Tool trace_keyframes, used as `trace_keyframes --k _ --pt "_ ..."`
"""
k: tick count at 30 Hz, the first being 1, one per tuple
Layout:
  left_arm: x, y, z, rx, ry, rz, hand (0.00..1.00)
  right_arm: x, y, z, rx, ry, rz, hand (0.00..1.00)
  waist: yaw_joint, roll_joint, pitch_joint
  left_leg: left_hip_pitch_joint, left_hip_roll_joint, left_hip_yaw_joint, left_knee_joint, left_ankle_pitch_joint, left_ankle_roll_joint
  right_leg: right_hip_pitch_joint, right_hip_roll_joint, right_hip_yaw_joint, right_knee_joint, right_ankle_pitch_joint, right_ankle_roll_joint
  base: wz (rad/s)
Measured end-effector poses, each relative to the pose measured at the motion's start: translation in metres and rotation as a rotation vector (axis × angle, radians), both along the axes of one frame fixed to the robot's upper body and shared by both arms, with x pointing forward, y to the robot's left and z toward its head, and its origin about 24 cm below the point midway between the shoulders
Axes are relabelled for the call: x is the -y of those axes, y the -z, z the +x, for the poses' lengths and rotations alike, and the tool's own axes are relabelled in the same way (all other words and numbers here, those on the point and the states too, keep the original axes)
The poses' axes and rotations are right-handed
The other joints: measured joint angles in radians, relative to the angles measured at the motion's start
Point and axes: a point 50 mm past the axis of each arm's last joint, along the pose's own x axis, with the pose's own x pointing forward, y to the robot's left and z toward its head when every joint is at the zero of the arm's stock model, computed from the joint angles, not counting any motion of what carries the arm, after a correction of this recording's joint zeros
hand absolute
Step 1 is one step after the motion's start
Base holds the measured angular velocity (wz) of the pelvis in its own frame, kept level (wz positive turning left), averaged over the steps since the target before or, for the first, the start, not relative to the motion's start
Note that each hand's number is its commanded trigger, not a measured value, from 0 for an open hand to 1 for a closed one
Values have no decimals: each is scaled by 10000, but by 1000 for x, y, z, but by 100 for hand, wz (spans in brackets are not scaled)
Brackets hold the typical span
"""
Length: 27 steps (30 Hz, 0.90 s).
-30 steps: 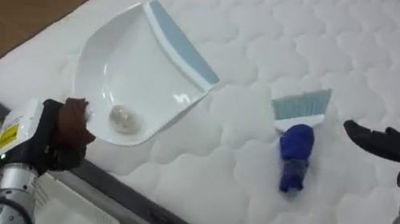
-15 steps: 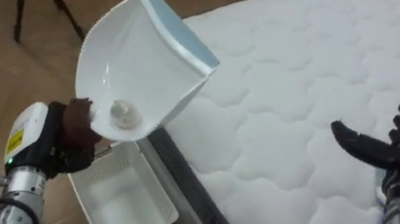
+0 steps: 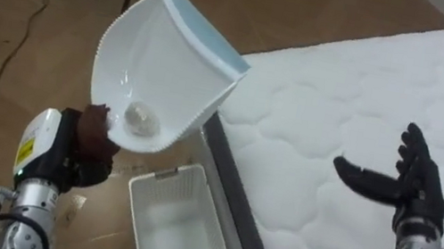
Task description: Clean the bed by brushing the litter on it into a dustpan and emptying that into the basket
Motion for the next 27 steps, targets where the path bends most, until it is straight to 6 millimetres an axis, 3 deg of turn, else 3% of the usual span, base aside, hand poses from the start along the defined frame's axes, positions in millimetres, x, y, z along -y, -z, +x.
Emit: trace_keyframes --k 5,7,10,12,16,19,22,24,27 --pt "3 5 -2 -327 249 110 100 -1 0 0 -14 -156 35 0 -92 -49 39 -77 -82 -45 -17 -21 40 486 134 53 -337 -124 151 53" --pt "3 5 -2 -360 302 108 100 -1 0 -1 -32 -154 44 0 -100 -56 47 -217 -145 -328 109 -70 109 541 137 63 -342 -140 192 54" --pt "3 5 -2 -366 292 124 100 -1 1 -2 -78 -222 54 0 -24 -90 60 -324 -296 -730 167 -77 131 543 193 552 -350 -135 217 46" --pt "2 4 -1 -352 305 255 100 -2 3 -3 -166 -277 73 0 213 -116 62 -486 -414 -962 269 -96 159 580 250 560 -483 -123 239 28" --pt "-1 6 -3 -510 268 434 100 -7 9 -5 -439 -515 110 0 287 -143 81 -679 -494 -1385 428 -96 160 587 302 570 -470 -142 267 30" --pt "-2 11 -3 -707 257 451 100 -7 17 -8 -840 -640 160 0 270 -152 145 -1028 -536 -1654 815 -145 163 496 415 607 -452 -201 340 28" --pt "-4 17 -6 -962 72 476 100 -9 18 -8 -872 -793 277 0 282 -213 206 -1742 -517 -1670 1439 -278 126 -31 422 776 -103 -582 375 6" --pt "-7 24 -7 -1255 -54 585 100 -10 24 -9 -1169 -866 172 0 266 -123 291 -2167 -402 -1788 1903 -387 53 -365 609 1009 198 -702 319 2" --pt "-9 31 0 -1521 -221 865 100 -7 37 -13 -1796 -819 -72 0 244 -49 337 -2834 -421 -2126 2321 -427 -84 -1146 707 1116 963 -995 160 14"
